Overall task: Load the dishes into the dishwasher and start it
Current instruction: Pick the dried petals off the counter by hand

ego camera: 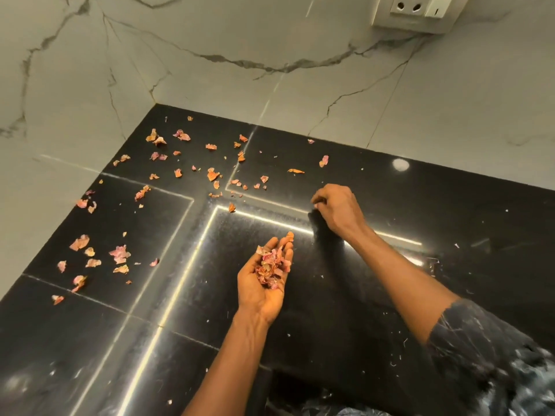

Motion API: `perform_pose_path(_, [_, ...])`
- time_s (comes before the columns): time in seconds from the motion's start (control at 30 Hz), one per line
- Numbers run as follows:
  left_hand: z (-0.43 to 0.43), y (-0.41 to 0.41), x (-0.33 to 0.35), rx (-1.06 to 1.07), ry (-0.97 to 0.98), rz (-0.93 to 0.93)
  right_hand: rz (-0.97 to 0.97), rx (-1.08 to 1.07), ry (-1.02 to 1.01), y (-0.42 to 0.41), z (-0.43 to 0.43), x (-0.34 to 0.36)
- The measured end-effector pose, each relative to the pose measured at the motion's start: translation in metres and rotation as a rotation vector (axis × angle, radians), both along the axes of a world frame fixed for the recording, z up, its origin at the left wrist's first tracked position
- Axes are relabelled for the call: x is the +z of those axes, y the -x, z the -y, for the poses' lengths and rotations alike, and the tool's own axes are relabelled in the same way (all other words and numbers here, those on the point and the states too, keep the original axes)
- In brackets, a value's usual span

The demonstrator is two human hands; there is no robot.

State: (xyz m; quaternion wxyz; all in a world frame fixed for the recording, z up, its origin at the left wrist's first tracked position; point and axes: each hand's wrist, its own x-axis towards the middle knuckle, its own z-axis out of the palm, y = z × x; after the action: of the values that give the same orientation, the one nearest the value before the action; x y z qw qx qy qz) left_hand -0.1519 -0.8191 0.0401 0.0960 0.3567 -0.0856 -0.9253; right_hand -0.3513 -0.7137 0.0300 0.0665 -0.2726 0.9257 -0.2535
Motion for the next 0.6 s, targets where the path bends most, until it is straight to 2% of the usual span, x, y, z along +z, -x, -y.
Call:
perform_pose_path(0.07, [0.001,0.0,-0.004,0.005,-0.011,0.027,0.05,0.047,0.165,-0.033,0.004,0.019])
perform_pose_path(0.13, [0.001,-0.001,-0.009,0.02,-0.022,0.049,0.11,0.166,0.237,-0.067,0.009,0.036])
perform_pose_path(0.23, [-0.002,-0.001,-0.013,0.002,0.012,0.088,0.155,0.303,0.194,-0.103,0.011,0.045])
perform_pose_path(0.43, [-0.002,-0.004,-0.015,0.019,-0.033,0.082,0.143,0.391,0.179,-0.126,0.01,0.053])
perform_pose_path(0.5, [0.0,-0.004,-0.012,0.028,-0.022,0.049,0.173,0.334,0.221,-0.12,0.007,0.054])
perform_pose_path(0.6, [0.001,-0.007,-0.01,0.038,-0.024,0.005,0.199,0.111,0.26,-0.093,0.004,0.036])
